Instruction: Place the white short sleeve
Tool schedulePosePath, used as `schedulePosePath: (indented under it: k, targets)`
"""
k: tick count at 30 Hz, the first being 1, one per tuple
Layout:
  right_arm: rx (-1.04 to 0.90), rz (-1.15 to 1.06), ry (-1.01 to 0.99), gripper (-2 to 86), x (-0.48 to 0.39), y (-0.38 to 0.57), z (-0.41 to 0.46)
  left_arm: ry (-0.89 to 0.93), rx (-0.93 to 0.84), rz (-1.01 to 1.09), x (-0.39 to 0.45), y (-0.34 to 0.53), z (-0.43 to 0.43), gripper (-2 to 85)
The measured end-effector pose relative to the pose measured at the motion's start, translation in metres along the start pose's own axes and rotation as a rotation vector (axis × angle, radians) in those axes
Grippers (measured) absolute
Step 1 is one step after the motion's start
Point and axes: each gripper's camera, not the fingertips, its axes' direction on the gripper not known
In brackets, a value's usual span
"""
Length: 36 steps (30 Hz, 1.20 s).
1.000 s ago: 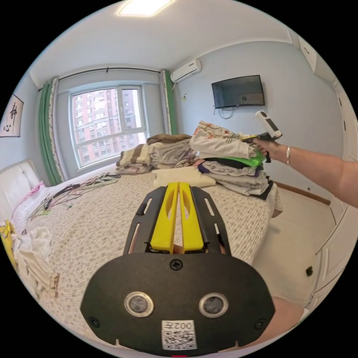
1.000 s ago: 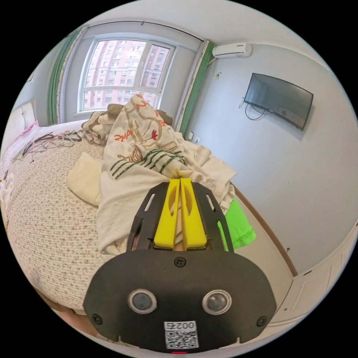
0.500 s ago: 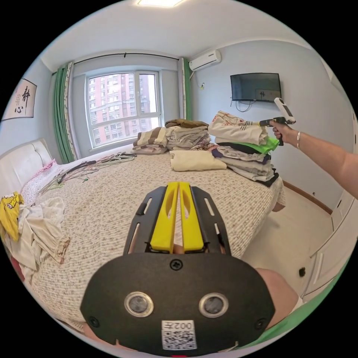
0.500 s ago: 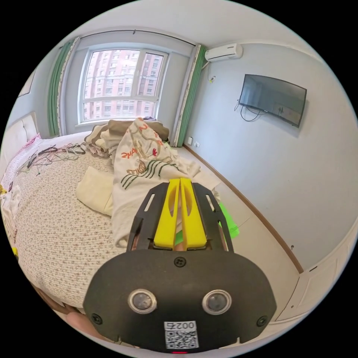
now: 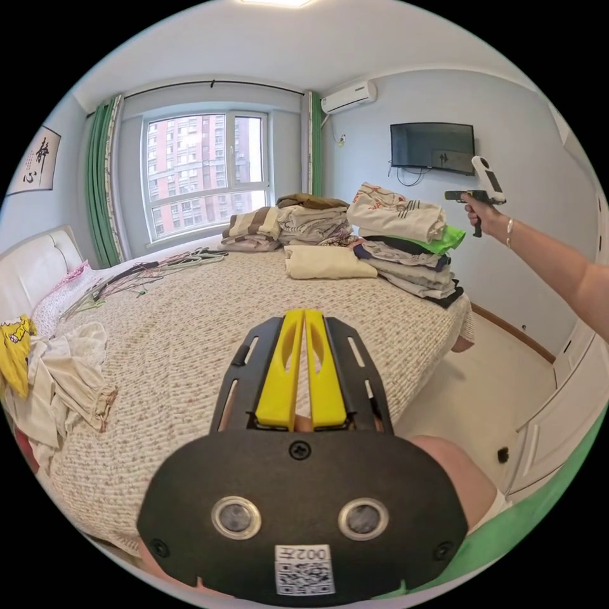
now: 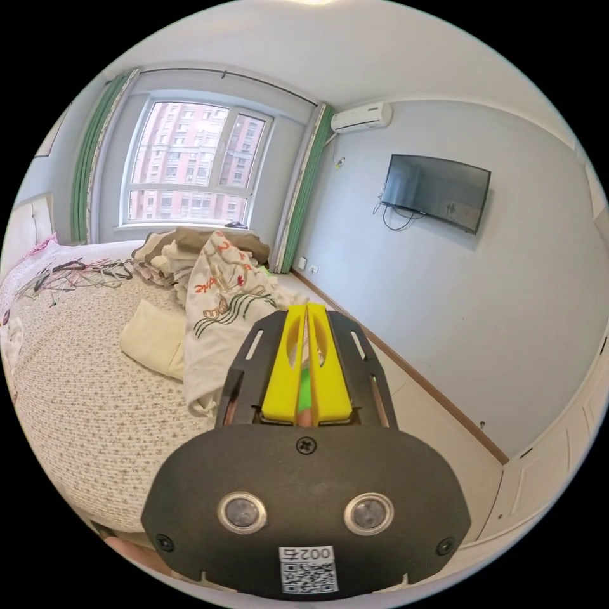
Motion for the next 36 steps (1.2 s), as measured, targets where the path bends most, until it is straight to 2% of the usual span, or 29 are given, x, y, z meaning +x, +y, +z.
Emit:
schedulePosePath:
  k: [8, 12, 15, 19, 22, 26, 31, 34, 36]
  targets:
    - [0.031, -0.178, -0.196, -0.6, -0.061, 0.026, -0.016, 0.046, -0.041, -0.062, -0.004, 0.004, -0.003, -0.9]
    - [-0.023, -0.216, -0.115, 0.1, -0.079, 0.026, 0.014, 0.043, -0.044, -0.013, 0.01, 0.002, -0.005, -0.9]
    - [-0.061, -0.129, -0.095, 5.4, -0.064, 0.026, 0.037, 0.025, -0.042, 0.041, 0.017, -0.001, -0.008, -0.9]
    - [-0.014, 0.019, -0.156, 13.0, -0.029, 0.042, 0.038, 0.003, -0.051, 0.075, 0.016, -0.003, -0.006, -0.9]
    - [0.027, 0.101, -0.096, 17.6, -0.007, 0.059, 0.036, 0.024, -0.074, 0.049, 0.009, -0.007, 0.003, -0.9]
    - [-0.058, 0.192, -0.1, 21.1, 0.025, 0.072, 0.066, 0.078, -0.099, 0.005, 0.003, -0.018, 0.017, -0.9]
    - [-0.248, 0.277, -0.246, 20.1, 0.053, 0.086, 0.126, 0.162, -0.095, -0.024, 0.006, -0.053, 0.041, -0.9]
    - [-0.239, 0.304, -0.271, 15.4, 0.07, 0.1, 0.139, 0.21, -0.084, -0.012, 0.012, -0.079, 0.056, -0.9]
    - [-0.199, 0.288, -0.329, 8.6, 0.079, 0.108, 0.139, 0.24, -0.077, 0.007, 0.016, -0.095, 0.067, -0.9]
